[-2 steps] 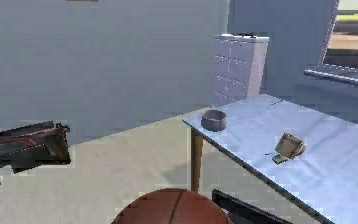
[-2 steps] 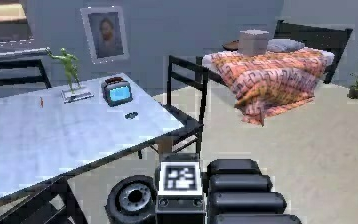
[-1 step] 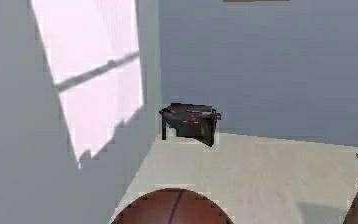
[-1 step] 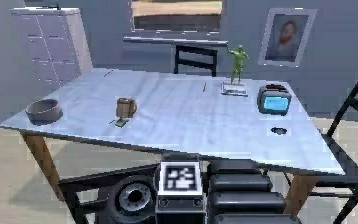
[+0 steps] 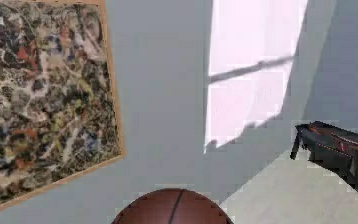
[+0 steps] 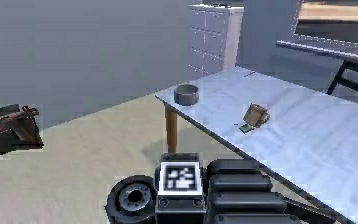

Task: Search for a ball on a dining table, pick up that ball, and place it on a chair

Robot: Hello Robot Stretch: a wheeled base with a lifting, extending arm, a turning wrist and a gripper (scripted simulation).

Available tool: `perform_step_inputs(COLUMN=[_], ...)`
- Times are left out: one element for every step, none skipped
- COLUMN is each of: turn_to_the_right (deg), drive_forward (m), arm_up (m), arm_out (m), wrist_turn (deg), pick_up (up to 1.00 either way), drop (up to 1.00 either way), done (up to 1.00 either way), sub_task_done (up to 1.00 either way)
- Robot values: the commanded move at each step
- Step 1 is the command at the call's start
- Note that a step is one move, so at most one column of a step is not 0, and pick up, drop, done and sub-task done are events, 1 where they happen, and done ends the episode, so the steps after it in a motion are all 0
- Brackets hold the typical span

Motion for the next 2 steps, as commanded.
perform_step_inputs(turn_to_the_right=[45.0,45.0], drive_forward=[0.0,0.0], arm_up=[0.0,0.0], arm_out=[0.0,0.0], wrist_turn=[0.0,0.0], pick_up=[0.0,0.0], drop=[0.0,0.0], done=[0.0,0.0], sub_task_done=[0.0,0.0])
